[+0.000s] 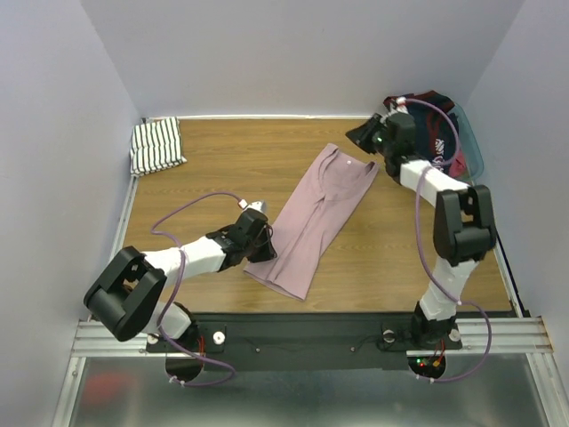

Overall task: Fold and stack the tank tops
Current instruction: Fold the tank top

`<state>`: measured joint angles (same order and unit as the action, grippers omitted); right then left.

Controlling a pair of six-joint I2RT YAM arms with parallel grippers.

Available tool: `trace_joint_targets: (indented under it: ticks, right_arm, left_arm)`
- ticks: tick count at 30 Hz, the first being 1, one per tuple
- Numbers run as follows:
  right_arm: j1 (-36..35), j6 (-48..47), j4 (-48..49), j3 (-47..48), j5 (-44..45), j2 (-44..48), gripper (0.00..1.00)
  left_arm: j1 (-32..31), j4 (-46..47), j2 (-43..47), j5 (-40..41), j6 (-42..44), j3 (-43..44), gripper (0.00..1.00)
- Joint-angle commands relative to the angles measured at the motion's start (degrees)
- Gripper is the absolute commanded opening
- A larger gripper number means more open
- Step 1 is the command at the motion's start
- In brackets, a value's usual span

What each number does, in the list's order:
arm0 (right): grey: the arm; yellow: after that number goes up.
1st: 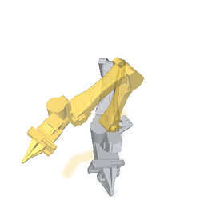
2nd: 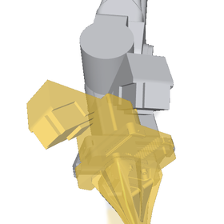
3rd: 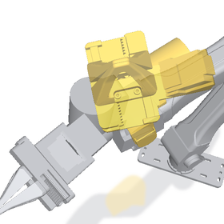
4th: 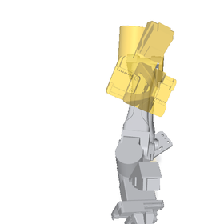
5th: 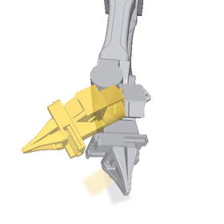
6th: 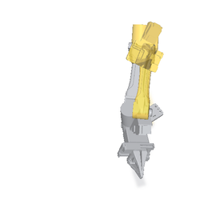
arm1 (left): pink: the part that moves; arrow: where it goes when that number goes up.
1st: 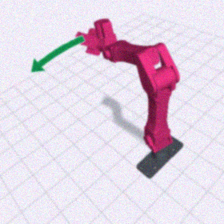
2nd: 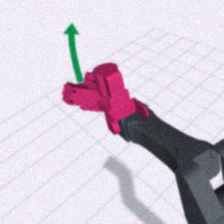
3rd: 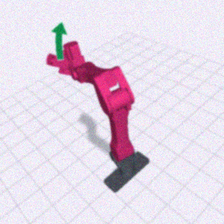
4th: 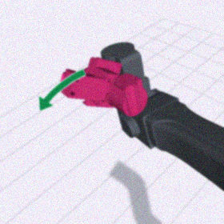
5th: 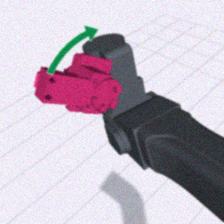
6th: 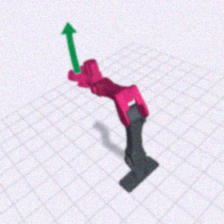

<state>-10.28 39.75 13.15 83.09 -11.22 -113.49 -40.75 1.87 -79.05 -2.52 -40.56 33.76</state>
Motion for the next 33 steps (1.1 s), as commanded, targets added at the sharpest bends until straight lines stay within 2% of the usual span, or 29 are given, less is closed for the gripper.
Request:
trace_joint_targets:
  ticks: [1,2,6,11,19,23,26,33]
  right_arm:
    - [4.9,3.8,9.9,-14.8,-3.6,7.7,0.25]
    - [6.4,4.8,12.4,-19.6,-4.1,9.5,0.24]
    - [8.7,6.1,17.5,-25.8,-7.8,10.4,0.2]
    - [9.4,5.8,21.7,-25.0,-9.6,6.0,0.18]
    - [9.7,7.3,20.5,-18.1,-8.9,-5.9,0.17]
    - [9.8,5.8,14.6,-12.6,-8.2,-9.7,0.16]
    - [9.4,4.3,7.8,-5.0,-8.4,-13.8,0.16]
    - [7.8,2.4,-1.3,8.1,-8.6,-21.1,0.16]
  left_arm:
    - [0.4,-0.1,3.0,-0.3,1.6,-0.3,0.0]
    - [0.4,-0.1,3.3,-0.4,1.8,-0.4,0.0]
    - [0.4,-0.4,3.8,-0.6,2.1,-0.2,0.0]
    - [0.4,-0.8,3.5,-0.2,2.2,0.4,0.0]
    - [0.4,-1.5,2.6,0.6,2.3,1.2,0.0]
    - [0.4,-1.6,2.3,0.6,1.9,1.6,0.0]
    - [0.4,-1.3,2.1,0.8,1.3,1.9,0.0]
    - [0.8,0.0,1.4,0.2,0.1,4.2,0.0]
